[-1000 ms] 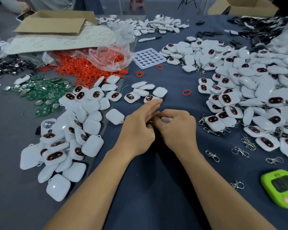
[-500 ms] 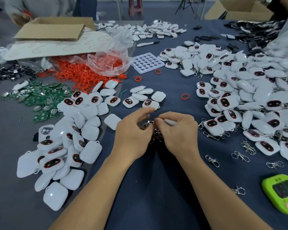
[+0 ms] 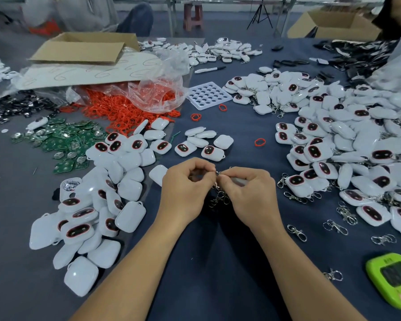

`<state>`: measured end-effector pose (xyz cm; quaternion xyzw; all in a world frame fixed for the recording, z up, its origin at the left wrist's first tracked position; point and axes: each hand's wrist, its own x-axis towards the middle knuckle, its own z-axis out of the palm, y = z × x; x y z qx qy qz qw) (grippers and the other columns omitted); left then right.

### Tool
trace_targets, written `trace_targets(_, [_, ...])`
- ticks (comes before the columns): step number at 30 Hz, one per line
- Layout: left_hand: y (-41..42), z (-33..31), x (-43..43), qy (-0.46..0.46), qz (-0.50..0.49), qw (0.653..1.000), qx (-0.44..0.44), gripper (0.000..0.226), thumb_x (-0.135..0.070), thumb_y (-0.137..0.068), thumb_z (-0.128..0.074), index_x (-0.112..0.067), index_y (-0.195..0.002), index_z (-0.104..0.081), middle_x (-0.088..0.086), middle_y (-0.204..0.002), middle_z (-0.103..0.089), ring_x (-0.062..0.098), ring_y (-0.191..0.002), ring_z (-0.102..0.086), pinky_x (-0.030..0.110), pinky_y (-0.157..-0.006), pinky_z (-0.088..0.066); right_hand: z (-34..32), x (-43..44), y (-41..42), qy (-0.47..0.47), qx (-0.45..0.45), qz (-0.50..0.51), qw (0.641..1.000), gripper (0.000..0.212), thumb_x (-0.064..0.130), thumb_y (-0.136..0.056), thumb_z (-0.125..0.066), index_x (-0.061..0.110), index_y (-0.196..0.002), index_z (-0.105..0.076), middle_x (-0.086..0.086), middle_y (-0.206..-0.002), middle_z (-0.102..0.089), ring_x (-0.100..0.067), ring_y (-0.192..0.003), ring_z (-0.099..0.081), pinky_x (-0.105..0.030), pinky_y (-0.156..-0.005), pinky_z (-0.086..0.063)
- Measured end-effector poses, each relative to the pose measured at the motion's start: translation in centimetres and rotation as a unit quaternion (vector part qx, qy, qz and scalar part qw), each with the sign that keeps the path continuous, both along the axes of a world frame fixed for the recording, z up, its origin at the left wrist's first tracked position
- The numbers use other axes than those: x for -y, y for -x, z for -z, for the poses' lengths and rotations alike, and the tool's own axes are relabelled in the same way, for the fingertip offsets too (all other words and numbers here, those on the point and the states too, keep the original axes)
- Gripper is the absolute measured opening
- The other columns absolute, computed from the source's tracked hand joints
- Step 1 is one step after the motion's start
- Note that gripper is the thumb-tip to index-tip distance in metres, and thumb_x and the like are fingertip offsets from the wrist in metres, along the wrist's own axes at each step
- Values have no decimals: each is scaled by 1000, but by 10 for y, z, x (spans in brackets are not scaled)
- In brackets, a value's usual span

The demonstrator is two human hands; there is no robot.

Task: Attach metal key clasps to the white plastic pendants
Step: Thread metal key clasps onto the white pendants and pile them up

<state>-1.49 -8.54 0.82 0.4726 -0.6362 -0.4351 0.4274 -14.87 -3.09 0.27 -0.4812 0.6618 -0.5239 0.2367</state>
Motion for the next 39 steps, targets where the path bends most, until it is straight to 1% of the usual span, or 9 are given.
trace_targets(4, [-3,-1,2,16,-99,994,-50,18,-11,-87,-73,-28,-80,-71,-19,-70,-69,-4,-63,-59,7,-62,-45,1,-1,-8,11,-40,50,998,17,21,-83,-83,35,-92,-79,20,-76,-72,3,-74,-66,-4,-70,-44])
trace_targets(8, [-8,-4,3,60,-201,976,-53,12,-22,-87,-70,-32,-81,-68,-20,-72,-66,-1,-64,-57,8,-64,-43,3,0,-11,30,-110,27,993,53,2,-89,-61,34,-130,-65,22,-94,-62,7,-84,-57,-1,-77,-39])
trace_targets(11, [-8,-6,5,85,-227,970,-17,10,-24,-87,-69,-32,-81,-66,-19,-75,-66,1,-67,-59,8,-64,-42,4,5,-12,-3,-173,-34,984,54,-1,-94,-53,31,-138,-61,15,-111,-62,-3,-104,-54,-3,-92,-33])
trace_targets(14, [-10,-2,6,101,-212,969,70,9,-27,-88,-67,-34,-82,-65,-16,-77,-66,4,-75,-61,17,-68,-45,7,10,-12,-54,-244,-98,963,51,-2,-94,-47,23,-134,-65,6,-125,-67,-12,-116,-47,-20,-109,-33])
trace_targets(18, [-7,2,4,90,-177,967,160,6,-38,-85,-64,-40,-80,-61,-13,-81,-67,7,-81,-61,37,-74,-52,1,1,-10,-48,-234,-132,962,47,5,-84,-46,33,-113,-72,18,-102,-74,-4,-91,-46,-4,-87,-29])
trace_targets(22, [-3,2,3,95,-113,974,172,19,-31,-83,-71,-48,-84,-63,-11,-82,-67,6,-82,-63,38,-78,-53,-3,-12,-1,-12,-37,-168,985,44,3,-76,-48,31,-95,-77,12,-78,-72,-14,-67,-61,-20,-60,-45])
trace_targets(25, [-1,2,2,97,-80,973,194,28,-28,-83,-73,-53,-91,-62,-14,-81,-67,3,-83,-62,33,-78,-53,-3,-12,5,40,95,-36,994,42,0,-83,-53,31,-96,-78,10,-93,-79,-20,-86,-71,-27,-73,-54])
trace_targets(30, [-2,1,-1,111,-7,980,166,37,-18,-80,-74,-53,-69,-66,-34,-82,-68,-11,-80,-62,6,-72,-45,1,-7,-5,-11,-11,33,999,17,15,-87,-74,32,-84,-74,18,-74,-72,-4,-67,-65,-10,-59,-43])
trace_targets(39, [-5,2,2,34,47,996,69,32,-8,-82,-78,-40,-74,-77,-22,-77,-75,-5,-75,-72,6,-67,-50,0,-9,-7,-21,-2,48,999,20,14,-86,-77,30,-74,-76,13,-65,-71,-7,-58,-64,-11,-54,-45])
